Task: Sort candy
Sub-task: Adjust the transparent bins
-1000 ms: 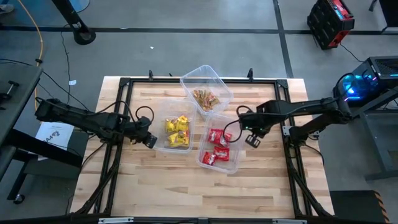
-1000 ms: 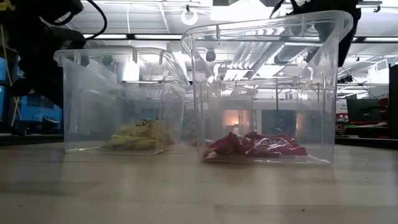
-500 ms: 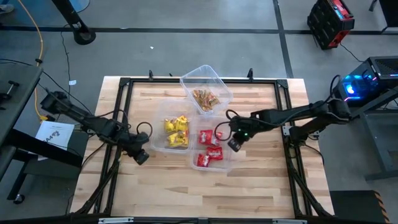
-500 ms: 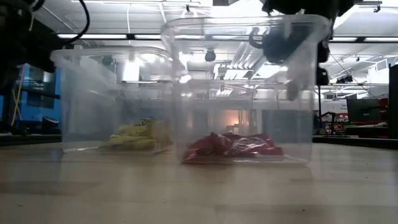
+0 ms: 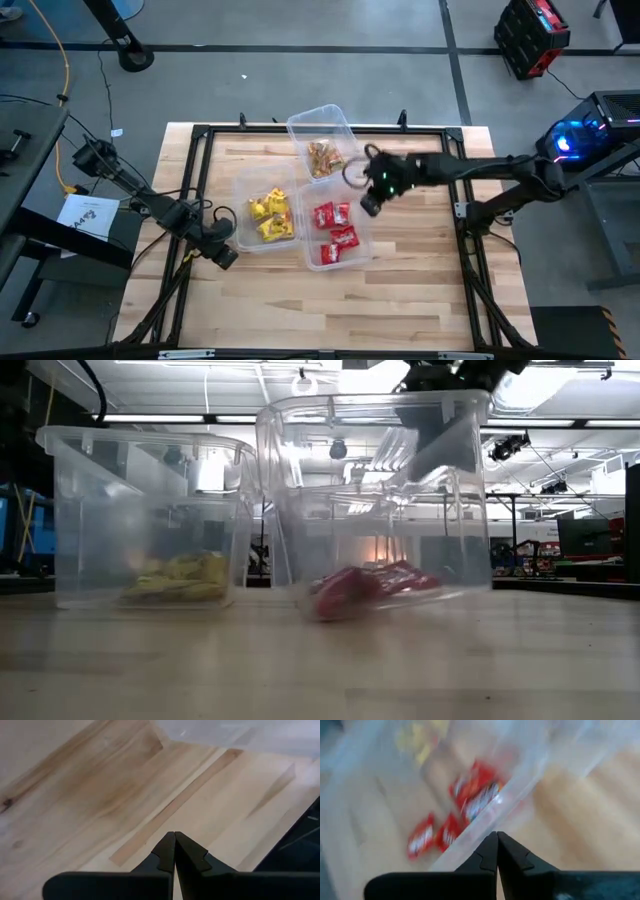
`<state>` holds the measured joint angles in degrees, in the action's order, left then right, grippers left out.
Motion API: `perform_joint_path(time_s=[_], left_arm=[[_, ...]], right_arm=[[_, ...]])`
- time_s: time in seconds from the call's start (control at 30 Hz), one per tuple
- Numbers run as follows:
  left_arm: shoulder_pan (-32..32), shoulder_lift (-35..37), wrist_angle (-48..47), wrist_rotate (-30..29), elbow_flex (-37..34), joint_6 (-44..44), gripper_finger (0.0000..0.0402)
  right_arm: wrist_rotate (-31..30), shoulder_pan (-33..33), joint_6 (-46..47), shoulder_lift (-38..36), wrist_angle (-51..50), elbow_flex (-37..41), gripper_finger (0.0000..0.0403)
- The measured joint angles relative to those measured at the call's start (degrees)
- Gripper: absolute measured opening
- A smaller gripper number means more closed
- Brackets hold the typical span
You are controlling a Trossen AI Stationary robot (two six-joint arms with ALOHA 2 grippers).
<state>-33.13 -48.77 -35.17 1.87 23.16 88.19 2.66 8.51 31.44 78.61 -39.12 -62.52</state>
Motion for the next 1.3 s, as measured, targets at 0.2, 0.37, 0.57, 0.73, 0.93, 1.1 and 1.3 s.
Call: perform_joint_path(time_s=[0.2, 0.37, 0.57, 0.73, 0.93, 1.1, 1.3], left_arm=[[-1.3, 0.0, 2.32, -4.61, 0.02, 0.18, 0.0], [-1.42, 0.02, 2.44, -5.42, 0.02, 1.54, 0.0], [-1.4, 0.02, 2.55, -5.86, 0.02, 1.71, 0.0], [-1.42, 0.01, 2.55, -5.91, 0.02, 1.76, 0.0], [-1.42, 0.0, 2.52, -7.83, 0.02, 1.73, 0.0], [-1.42, 0.02, 2.5, -8.63, 0.02, 1.71, 0.0], [-1.42, 0.0, 2.46, -8.66, 0.02, 0.19, 0.0]], right_arm=[[-3.99, 9.05, -7.03, 2.01, 4.34, -5.88, 0.0], [-0.98, 14.97, -9.69, 6.92, 5.74, -7.11, 0.0], [2.11, 17.03, -13.53, 14.05, 8.02, -9.7, 0.0], [1.99, 17.8, -18.06, 16.53, -0.4, -13.21, 0.0], [-2.71, 20.2, -23.1, 15.34, -14.68, -17.46, 0.0], [-5.7, 22.9, -25.45, 13.75, -24.31, -19.47, 0.0], [-5.64, 25.75, -23.57, 11.25, -28.57, -19.49, 0.0]])
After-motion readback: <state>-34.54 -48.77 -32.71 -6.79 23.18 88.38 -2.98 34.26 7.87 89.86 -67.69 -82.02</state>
